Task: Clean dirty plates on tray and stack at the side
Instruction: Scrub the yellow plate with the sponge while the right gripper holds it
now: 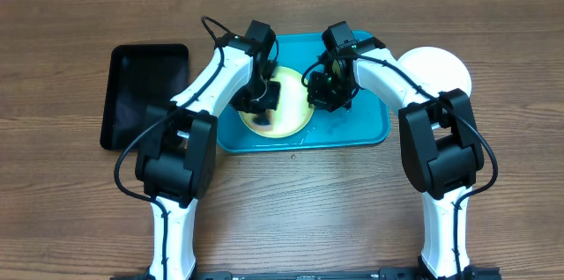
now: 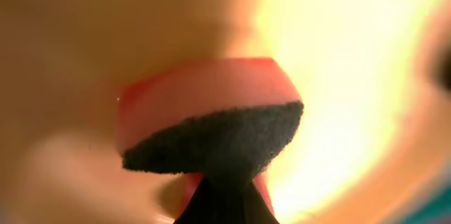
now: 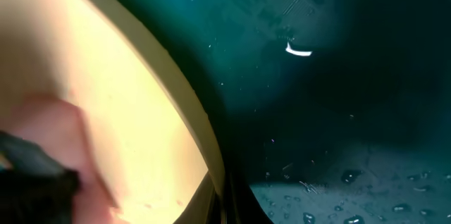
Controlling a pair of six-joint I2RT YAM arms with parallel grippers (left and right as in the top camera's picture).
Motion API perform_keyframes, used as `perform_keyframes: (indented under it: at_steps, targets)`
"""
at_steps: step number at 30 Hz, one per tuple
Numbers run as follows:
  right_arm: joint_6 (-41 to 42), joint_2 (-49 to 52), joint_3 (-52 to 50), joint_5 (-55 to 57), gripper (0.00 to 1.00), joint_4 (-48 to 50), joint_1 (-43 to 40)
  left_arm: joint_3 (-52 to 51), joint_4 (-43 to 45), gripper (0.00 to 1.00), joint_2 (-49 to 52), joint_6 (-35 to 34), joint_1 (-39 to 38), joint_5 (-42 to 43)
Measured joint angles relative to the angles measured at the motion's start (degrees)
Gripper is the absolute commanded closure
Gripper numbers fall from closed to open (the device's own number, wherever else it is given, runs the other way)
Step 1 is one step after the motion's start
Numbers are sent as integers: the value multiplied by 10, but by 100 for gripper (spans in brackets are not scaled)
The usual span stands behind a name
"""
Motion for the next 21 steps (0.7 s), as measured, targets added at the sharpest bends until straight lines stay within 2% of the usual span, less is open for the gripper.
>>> perform_keyframes:
  at_steps: [3, 6, 11, 16, 21]
  targets:
    - [1, 0, 0, -8, 96, -5, 0, 0, 31, 96, 1, 13, -3, 58]
    - [1, 0, 0, -11, 96, -8, 0, 0, 63, 96, 1, 2, -4, 57]
    - [2, 0, -1, -16, 96, -10, 0, 0, 79, 96, 1, -63, -9, -73]
    - [3, 0, -1, -16, 96, -10, 0, 1, 59, 96, 1, -114, -10, -220]
    - [2, 0, -2, -22, 96, -11, 1, 1, 3, 96, 1, -129, -11, -252]
